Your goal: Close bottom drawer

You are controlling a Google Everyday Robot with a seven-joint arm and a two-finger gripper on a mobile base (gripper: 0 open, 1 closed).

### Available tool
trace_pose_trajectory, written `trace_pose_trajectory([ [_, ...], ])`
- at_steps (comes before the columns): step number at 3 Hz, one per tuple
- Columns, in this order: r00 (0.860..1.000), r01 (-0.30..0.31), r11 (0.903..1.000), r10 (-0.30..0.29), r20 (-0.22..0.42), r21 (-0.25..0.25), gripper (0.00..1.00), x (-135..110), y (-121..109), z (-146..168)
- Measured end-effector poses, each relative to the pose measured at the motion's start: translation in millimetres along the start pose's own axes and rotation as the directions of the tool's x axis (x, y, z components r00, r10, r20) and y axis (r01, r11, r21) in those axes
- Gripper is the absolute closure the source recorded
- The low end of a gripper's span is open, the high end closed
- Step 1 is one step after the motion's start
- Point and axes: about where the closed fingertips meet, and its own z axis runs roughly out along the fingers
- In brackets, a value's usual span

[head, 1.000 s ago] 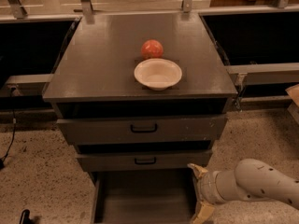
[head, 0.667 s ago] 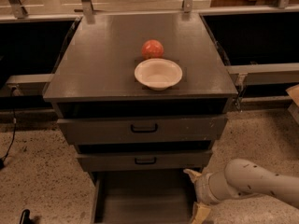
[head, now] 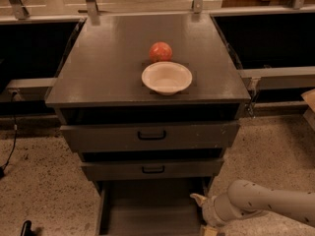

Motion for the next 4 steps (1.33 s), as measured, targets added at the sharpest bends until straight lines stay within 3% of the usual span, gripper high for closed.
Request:
trace_pose_trajectory([
  [1, 1.000, 0.000, 1.0000, 0.000, 0.000, 0.000, 0.00, 0.0, 0.0, 0.0],
  [2, 0.999, -0.032, 0.9989, 0.032, -0.005, -0.033, 0.18, 15.0, 3.4, 21.5],
  [4, 0.996, -0.084, 0.9926, 0.085, 0.012, -0.088, 0.64, 56.1, 18.4, 88.8],
])
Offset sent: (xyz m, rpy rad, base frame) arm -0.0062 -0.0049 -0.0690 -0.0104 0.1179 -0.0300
